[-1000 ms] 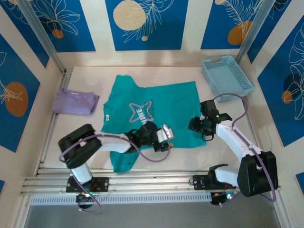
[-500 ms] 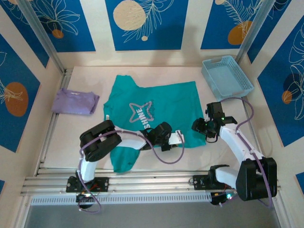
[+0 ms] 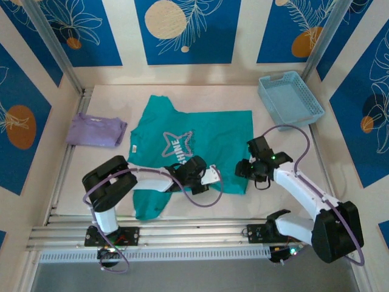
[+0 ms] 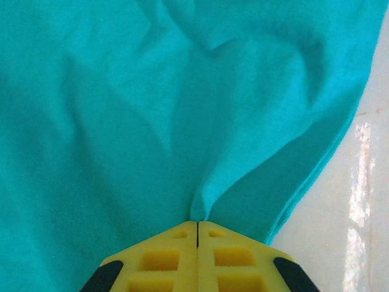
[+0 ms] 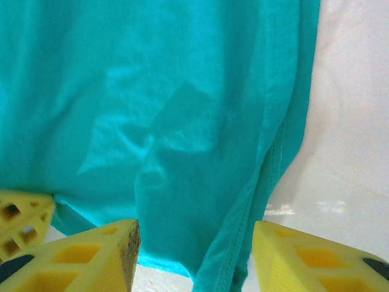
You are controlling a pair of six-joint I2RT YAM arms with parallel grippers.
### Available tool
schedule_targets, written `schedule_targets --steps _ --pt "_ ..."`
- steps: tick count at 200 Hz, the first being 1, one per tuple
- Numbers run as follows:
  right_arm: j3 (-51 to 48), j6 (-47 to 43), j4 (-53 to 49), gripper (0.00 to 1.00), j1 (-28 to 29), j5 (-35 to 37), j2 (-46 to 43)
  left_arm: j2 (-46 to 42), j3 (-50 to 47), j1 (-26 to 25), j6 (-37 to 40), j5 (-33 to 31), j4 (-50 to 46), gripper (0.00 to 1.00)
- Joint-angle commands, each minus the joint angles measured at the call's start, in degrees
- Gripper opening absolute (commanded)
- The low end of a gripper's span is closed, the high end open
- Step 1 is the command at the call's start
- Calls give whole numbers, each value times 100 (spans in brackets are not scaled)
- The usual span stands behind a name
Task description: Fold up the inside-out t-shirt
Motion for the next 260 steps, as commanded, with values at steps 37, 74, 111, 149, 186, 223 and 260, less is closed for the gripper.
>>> schedule_targets --steps 37,74,111,149,186,223,260 --pt "-706 1654 -219 51 1578 1391 -72 -64 -62 52 -254 218 -301 5" --pt "-795 1933 -22 49 1852 1765 322 -71 -61 60 -280 279 -245 5" --pt "-617 1956 -212 29 1811 1783 638 -180 -159 99 -348 347 -214 4" --pt "-333 1543 -341 9 1429 1705 239 -311 -322 268 -554 504 -176 1" --pt "104 62 731 4 775 211 404 -513 -491 540 -879 815 -83 0" --pt "1080 -1083 899 5 270 -731 1780 -674 -708 801 -1234 1136 97 0" --pt "2199 -1402 248 10 237 188 3146 -795 -821 913 -1328 1202 116 0"
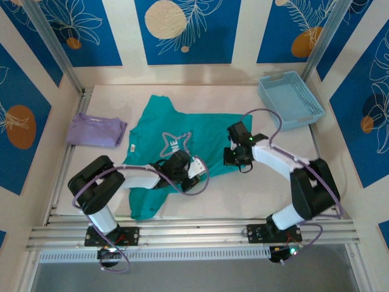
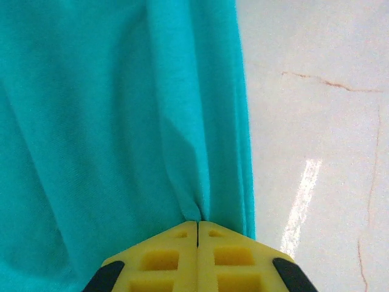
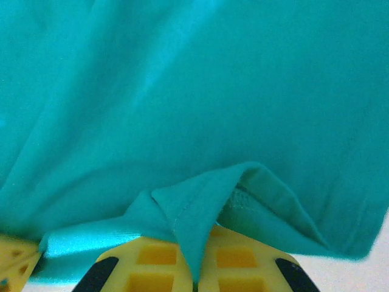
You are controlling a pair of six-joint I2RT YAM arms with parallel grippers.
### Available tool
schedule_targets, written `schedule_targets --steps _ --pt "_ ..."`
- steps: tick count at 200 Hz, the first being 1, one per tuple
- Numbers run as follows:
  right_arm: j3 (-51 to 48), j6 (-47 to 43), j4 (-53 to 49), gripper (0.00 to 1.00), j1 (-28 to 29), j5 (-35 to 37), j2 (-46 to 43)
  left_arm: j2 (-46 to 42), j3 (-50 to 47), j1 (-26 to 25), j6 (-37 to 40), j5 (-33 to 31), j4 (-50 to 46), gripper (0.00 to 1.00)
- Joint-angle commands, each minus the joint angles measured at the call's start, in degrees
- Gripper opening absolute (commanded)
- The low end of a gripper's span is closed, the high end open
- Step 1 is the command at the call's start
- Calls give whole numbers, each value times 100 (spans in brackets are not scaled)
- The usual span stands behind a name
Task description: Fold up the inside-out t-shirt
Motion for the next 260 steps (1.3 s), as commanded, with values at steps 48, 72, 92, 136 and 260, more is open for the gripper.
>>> schedule_targets --steps 48,72,92,136,260 --pt "1244 -703 -764 18 -217 1387 1203 -247 -205 174 -180 269 74 0" --pt "1434 -807 -867 18 -370 1469 1256 -234 -205 185 -198 246 84 0" --pt "1385 -867 -892 19 -367 1243 1034 -229 -194 197 -199 218 84 0" --pt "370 -401 -297 35 -171 -236 141 -179 -183 205 -217 196 107 0" --pt "-137 -186 553 11 -481 -527 380 -146 -179 200 -199 203 119 0"
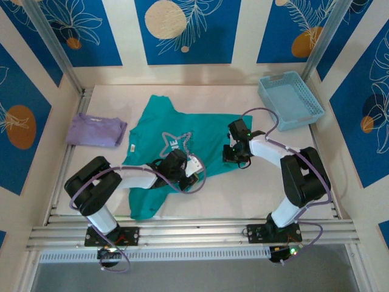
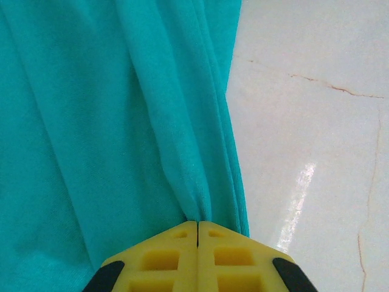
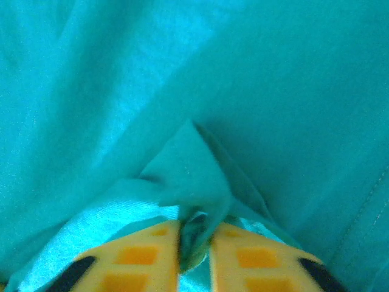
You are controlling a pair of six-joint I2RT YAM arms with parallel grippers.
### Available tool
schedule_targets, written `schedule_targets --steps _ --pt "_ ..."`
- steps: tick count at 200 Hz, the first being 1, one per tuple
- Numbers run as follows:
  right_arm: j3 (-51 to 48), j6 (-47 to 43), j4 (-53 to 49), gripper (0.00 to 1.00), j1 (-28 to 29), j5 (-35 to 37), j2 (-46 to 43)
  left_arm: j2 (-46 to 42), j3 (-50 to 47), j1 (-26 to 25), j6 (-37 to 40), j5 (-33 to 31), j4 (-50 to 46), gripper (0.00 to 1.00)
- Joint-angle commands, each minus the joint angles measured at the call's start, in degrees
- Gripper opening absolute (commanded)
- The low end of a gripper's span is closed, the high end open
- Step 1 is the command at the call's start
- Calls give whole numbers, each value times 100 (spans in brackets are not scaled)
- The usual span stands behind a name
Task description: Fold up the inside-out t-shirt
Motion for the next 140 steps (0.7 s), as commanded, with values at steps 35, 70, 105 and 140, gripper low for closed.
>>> schedule_targets --steps 35,70,105,140 --pt "-267 -578 -91 4 -237 -476 -760 18 -18 53 -66 111 53 0" --pt "-441 -1032 -287 0 -425 -1375 -1713 9 -36 57 -75 102 79 0" --pt "-327 -1158 -1033 0 -632 -2244 -2311 113 -10 58 -78 82 121 0" --pt "-183 -1417 -1824 0 -744 -2481 -2556 252 50 55 -88 145 168 0"
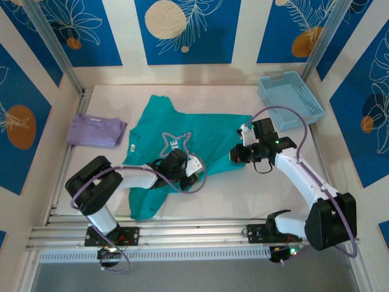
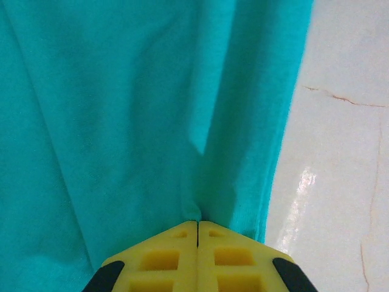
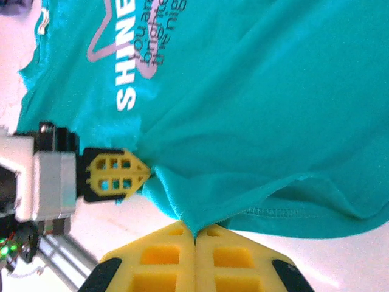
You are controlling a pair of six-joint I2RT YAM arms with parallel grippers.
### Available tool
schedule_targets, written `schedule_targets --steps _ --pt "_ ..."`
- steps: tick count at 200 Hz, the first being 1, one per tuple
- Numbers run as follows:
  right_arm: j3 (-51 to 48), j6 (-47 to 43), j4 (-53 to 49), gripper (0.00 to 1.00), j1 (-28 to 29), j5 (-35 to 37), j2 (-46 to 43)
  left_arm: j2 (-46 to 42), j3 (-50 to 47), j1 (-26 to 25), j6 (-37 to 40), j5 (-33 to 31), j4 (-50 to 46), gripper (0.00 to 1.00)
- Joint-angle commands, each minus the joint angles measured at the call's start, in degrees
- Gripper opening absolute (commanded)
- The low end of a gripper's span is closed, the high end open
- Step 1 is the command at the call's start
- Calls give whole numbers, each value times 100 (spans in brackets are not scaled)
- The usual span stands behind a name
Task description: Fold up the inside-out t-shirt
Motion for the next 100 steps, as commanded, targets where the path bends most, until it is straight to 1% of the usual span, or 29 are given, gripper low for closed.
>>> schedule_targets --steps 1,27,41,66,81,100 --pt "148 -305 -764 0 -67 -514 -146 176 48 56 -68 146 6 0" --pt "183 -298 -851 0 -41 -920 -144 226 102 56 -80 182 -3 0" --pt "192 -327 -820 0 -46 -1010 -135 226 102 56 -79 183 -3 0" --pt "273 -395 -838 0 -40 -1307 72 230 102 57 -92 197 6 0" --pt "301 -390 -871 0 -40 -1227 172 209 102 52 -110 225 19 0" --pt "305 -320 -858 0 -79 -832 167 194 109 48 -153 295 50 0"
